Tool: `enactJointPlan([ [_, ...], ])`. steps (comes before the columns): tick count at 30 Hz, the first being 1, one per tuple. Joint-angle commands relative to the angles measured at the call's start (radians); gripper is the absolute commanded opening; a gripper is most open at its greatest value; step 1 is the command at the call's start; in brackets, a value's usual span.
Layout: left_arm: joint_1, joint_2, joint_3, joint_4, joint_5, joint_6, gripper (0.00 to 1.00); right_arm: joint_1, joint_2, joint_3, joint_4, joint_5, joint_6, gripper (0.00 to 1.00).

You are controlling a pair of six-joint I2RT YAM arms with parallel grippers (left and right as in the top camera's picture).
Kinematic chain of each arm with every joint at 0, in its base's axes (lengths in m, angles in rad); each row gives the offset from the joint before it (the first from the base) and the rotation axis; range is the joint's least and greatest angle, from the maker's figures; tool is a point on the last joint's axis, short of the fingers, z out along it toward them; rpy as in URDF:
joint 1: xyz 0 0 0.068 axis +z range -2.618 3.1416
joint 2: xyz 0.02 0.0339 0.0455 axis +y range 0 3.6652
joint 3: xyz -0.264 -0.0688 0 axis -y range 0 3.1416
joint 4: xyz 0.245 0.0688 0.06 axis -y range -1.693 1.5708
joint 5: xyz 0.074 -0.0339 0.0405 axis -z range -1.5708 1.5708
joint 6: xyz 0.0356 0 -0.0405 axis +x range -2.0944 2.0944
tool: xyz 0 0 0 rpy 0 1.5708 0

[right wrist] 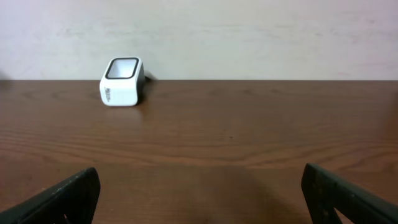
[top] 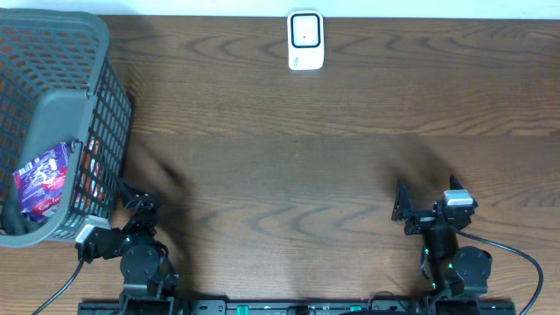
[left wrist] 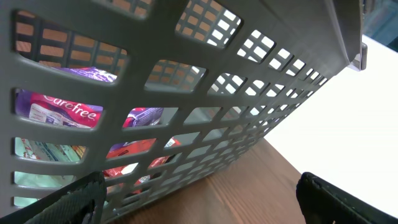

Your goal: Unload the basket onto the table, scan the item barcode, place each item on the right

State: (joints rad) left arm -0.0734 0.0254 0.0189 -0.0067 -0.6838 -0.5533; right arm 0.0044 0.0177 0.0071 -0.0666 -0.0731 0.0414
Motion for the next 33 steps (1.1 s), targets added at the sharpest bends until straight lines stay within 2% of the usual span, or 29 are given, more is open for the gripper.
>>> enactJointPlan([
  [1,0.005,0.005,-0.014,-0.042,-0.005,0.006,0.98,0.01,0.002,-0.001,-0.004,0.004,0.01,0.99],
  [21,0.005,0.005,-0.014,-0.04,0.0,-0.008,0.98,0.01,0.002,-0.001,-0.004,0.004,0.01,0.99],
  [25,0.005,0.005,-0.014,-0.036,0.08,-0.087,0.98,0.01,0.002,-0.001,-0.004,0.003,0.01,0.99],
  [33,0.005,0.005,-0.014,-0.03,0.257,-0.097,0.98,0.01,0.002,-0.001,-0.004,0.004,0.01,0.99],
])
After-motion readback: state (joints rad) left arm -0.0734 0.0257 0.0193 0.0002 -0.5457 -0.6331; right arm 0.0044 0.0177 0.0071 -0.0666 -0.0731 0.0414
